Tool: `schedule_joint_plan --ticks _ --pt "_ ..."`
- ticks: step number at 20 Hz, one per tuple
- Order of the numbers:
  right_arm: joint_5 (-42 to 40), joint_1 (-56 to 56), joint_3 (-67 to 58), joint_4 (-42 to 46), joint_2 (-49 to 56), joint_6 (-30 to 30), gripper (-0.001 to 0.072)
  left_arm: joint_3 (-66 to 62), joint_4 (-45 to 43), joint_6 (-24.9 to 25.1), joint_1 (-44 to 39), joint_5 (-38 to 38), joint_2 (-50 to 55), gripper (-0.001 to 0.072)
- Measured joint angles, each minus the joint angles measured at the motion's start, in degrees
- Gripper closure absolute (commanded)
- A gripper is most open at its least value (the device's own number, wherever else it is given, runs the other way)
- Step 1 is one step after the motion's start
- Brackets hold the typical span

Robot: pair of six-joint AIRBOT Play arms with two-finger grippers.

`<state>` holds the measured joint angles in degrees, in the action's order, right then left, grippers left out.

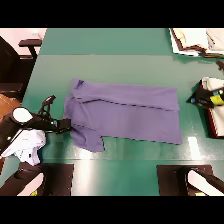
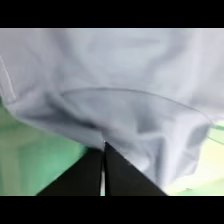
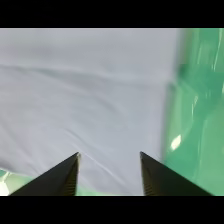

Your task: Fold the shirts.

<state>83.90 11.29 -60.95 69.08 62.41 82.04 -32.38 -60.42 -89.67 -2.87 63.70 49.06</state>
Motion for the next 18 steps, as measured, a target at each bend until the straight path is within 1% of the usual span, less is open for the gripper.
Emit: schedule_joint_plan --ticks 3,5,6,8,10,11,13,14,15,17,18 --pt "0.63 8.5 11.19 1.97 -1.84 -0.87 0.0143 -2.14 -0.61 -0.02 0.0 2.29 -2.62 0.0682" --pt "0.55 13.05 18.34 1.68 -1.92 -1.86 0.0251 -2.84 -0.81 -0.04 -0.02 3.02 -3.39 0.0682" --pt "0.11 14.62 21.44 1.03 -1.55 -2.49 0.0267 -3.06 -0.94 -0.04 0.0 3.28 -3.61 0.0682" --pt "-1.42 15.98 26.14 -1.07 -0.42 -3.41 0.0267 -3.32 -0.96 -0.04 -0.02 3.69 -3.91 0.0682" --pt "-2.99 15.39 28.87 -3.32 0.9 -3.98 0.0311 -3.45 -0.98 -0.04 -0.02 4.02 -4.07 0.0681" --pt "-3.34 14.4 29.59 -4.37 1.51 -4.22 0.0437 -3.52 -0.98 -0.04 -0.02 4.11 -4.11 0.0682" --pt "-4.94 11.85 29.9 -5.33 2.54 -4.39 0.0561 -3.56 -1.03 -0.02 0.0 4.48 -4.15 0.0683" --pt "-5.92 10.34 29.62 -5.73 2.8 -4.57 0.0648 -3.67 -1.18 0.0 0.0 5.03 -4.2 0.0683" --pt "-6.78 9.05 29.07 -5.46 2.75 -4.63 0.0693 -3.89 -1.64 0.02 -0.02 5.88 -4.26 0.0684" --pt "-7.08 6.58 27.34 -4.68 1.36 -4.66 0.0694 -4.52 -3.34 0.0 0.0 8.66 -5.31 0.0684" --pt "-5.79 5.68 26.47 -3.91 0.13 -4.66 0.0694 -4.81 -4.26 -0.07 0.0 10.08 -6.43 0.0684"
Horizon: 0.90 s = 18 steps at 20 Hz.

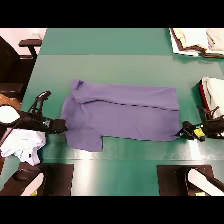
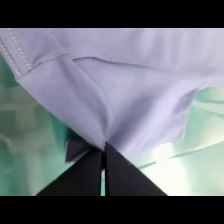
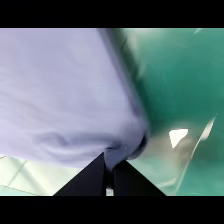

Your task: Fold the shirts.

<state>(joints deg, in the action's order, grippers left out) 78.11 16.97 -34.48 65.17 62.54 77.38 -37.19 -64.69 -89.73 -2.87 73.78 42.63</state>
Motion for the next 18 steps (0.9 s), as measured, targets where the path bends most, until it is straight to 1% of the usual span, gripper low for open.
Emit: schedule_joint_plan --ticks 2,5,8,10,12,18 --pt "2.82 -1.01 -1.97 2.69 -3.37 0.28 0.0694 -0.5 -1.75 -0.57 0.0 3.8 -3.1 0.0684" --pt "8.33 -1.57 -4.87 6.69 -9.35 0.68 0.0695 -1.97 -1.92 -1.46 -0.02 11.15 -6.88 0.0684" --pt "10.38 -2.67 -8.26 8.59 -13.18 1.55 0.0695 -4.59 -1.66 -1.7 -0.02 13.35 -7.69 0.0684" --pt "10.38 -4.66 -11.41 9.14 -12.39 2.16 0.0695 -6.58 -2.01 -1.42 -0.02 10.99 -6.43 0.0684" --pt "8.79 -7.28 -15.47 9.42 -9.07 3.15 0.0695 -9.07 -3.02 -0.5 -0.02 6.32 -3.1 0.0683" --pt "4.39 -14.56 -32.3 9.4 9.4 4.76 0.0694 -18.34 -5.35 3.13 -0.02 -8.44 14.01 0.0681"
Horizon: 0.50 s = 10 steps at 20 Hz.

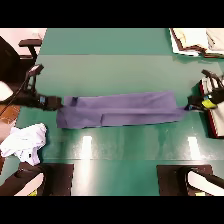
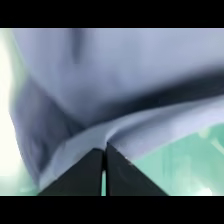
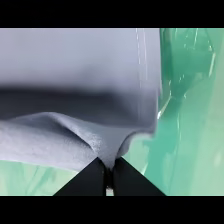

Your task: Fold the shirts.

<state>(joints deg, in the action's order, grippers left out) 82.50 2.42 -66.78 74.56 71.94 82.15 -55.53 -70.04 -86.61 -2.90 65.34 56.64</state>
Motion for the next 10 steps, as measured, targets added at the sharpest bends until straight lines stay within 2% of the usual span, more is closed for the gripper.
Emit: schedule_joint_plan --ticks 2,3,4,5,6,7,8,9,10 --pt "-0.92 -1.25 -5.46 -0.85 6.36 0.28 0.0694 -1.92 -0.15 0.66 0.0 -4.83 5.33 0.0681" --pt "-1.38 -1.55 -8.04 -1.86 9.38 0.44 0.067 -2.51 -0.26 0.85 0.0 -7.02 7.45 0.0676" --pt "-1.86 -1.7 -10.25 -2.99 11.91 0.55 0.0485 -2.95 -0.33 1.01 0.0 -9.09 9.4 0.0464" --pt "-2.34 -1.73 -12.52 -4.28 14.36 0.63 0.0359 -3.28 -0.44 1.16 0.0 -10.54 10.75 0.0188" --pt "-2.73 -1.66 -14.43 -5.73 16.33 0.61 0.0321 -3.54 -0.44 1.16 0.02 -12.0 11.85 0.0168" --pt "-3.04 -1.36 -16.24 -7.65 18.1 0.09 0.032 -3.85 -0.44 1.16 0.04 -12.81 12.57 0.0167" --pt "-3.1 -0.85 -17.57 -9.51 19.32 -0.66 0.027 -4.42 -0.39 1.16 0.04 -13.57 13.09 0.0167" --pt "-3.08 -0.09 -18.6 -11.02 20.28 -1.75 0.0177 -5.09 -0.33 1.16 0.02 -13.64 13.44 0.0167" --pt "-2.73 0.9 -19.32 -12.2 21.0 -2.86 0.017 -5.88 -0.28 1.16 0.02 -13.27 13.77 0.0167"
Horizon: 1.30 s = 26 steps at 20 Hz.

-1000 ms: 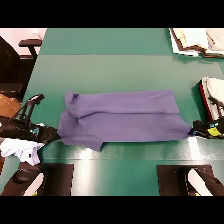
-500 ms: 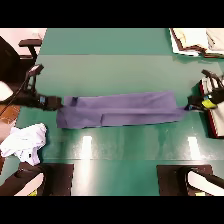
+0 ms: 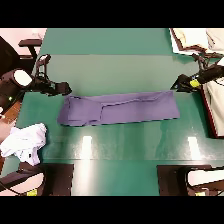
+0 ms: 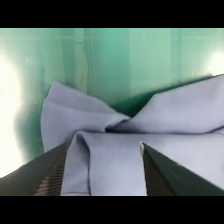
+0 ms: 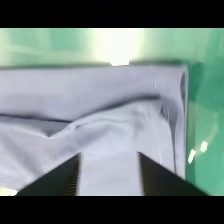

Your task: Fold the shirts.

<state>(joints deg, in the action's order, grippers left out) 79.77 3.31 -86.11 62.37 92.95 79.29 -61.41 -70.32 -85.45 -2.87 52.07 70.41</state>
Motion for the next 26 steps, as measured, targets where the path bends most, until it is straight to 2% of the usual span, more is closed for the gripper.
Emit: schedule_joint_plan --ticks 1,2,3,4,10,15,17,18,19,23,26 --pt "0.87 1.11 -0.42 -1.05 0.42 -0.76 0.017 -0.74 0.22 0.0 0.0 0.68 0.13 0.0171" --pt "1.77 2.45 -0.52 -1.62 0.72 -1.51 0.017 -1.31 0.5 -0.02 -0.02 1.42 0.31 0.0371" --pt "2.58 4.02 -0.2 -2.14 1.01 -2.03 0.0169 -1.68 0.94 -0.04 0.0 2.27 0.42 0.0612" --pt "3.23 5.66 0.57 -2.62 1.18 -2.43 0.0169 -2.03 1.64 -0.04 0.0 2.86 0.44 0.0672" --pt "2.56 12.92 11.04 -5.49 1.66 -5.25 0.0183 -2.62 6.86 0.28 -0.98 4.39 0.7 0.0682" --pt "-1.07 11.91 18.67 -10.93 1.64 -8.02 0.0234 -2.67 8.81 0.39 -6.97 -0.11 1.14 0.0682" --pt "-2.95 9.88 19.74 -11.21 1.64 -8.63 0.0535 -2.67 9.01 0.11 -10.01 -2.03 2.08 0.0682" --pt "-3.89 8.68 20.06 -11.15 1.7 -8.87 0.0654 -2.69 9.2 -0.39 -11.41 -2.97 2.78 0.0682" --pt "-4.52 7.65 20.22 -10.97 1.7 -8.98 0.0694 -2.69 9.46 -0.98 -12.96 -3.67 3.72 0.0682" --pt "-5.57 5.29 20.63 -11.04 -0.52 -9.22 0.0695 -3.08 11.98 -2.08 -18.12 -7.76 8.35 0.0682" --pt "-5.01 4.96 20.63 -13.84 -6.29 -9.31 0.0695 -5.66 13.44 -2.4 -21.14 -9.07 13.11 0.0682"
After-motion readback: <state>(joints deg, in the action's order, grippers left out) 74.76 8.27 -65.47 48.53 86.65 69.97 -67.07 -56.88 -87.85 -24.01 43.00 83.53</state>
